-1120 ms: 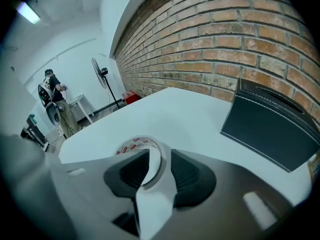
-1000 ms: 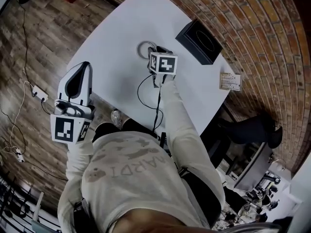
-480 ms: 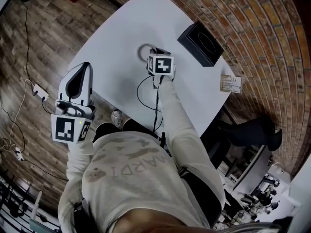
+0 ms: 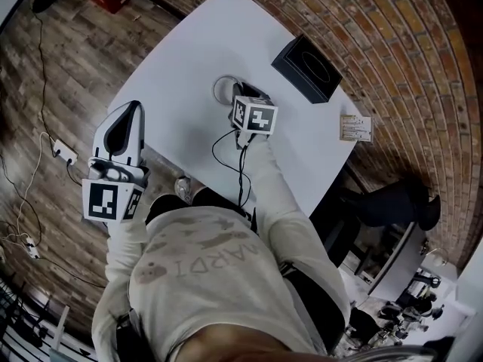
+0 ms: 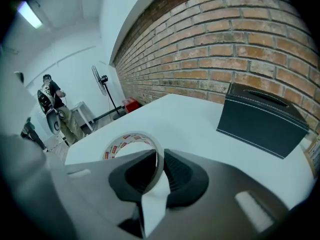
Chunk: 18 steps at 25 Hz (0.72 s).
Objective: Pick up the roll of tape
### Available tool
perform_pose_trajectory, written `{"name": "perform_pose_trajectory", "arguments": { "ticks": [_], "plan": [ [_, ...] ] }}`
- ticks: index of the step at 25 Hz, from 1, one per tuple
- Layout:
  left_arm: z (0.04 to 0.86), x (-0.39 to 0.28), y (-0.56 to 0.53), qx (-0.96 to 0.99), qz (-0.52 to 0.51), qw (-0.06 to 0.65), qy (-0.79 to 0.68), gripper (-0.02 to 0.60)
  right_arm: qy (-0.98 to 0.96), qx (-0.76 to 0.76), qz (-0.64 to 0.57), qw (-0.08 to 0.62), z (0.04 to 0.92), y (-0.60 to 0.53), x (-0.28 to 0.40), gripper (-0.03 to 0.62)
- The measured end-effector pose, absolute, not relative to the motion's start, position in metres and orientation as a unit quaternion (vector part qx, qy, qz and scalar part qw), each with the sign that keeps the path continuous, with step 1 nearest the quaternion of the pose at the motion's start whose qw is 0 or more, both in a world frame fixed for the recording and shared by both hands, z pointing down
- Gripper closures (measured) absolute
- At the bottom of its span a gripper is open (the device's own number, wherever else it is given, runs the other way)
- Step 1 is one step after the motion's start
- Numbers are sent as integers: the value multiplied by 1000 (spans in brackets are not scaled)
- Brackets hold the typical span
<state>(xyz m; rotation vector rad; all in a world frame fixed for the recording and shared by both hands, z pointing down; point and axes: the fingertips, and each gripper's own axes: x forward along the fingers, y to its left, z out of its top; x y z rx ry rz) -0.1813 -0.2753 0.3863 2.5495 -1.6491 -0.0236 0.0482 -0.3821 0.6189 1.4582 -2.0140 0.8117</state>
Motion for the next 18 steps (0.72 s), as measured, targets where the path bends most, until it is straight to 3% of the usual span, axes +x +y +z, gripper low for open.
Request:
{"name": "perform_pose_trajectory", "arguments": {
  "ticks": [18],
  "plan": [
    [369,-179,-250,849,-20,38,-527,575,-785,548,234,168,538,-321,40,534]
  ]
}}
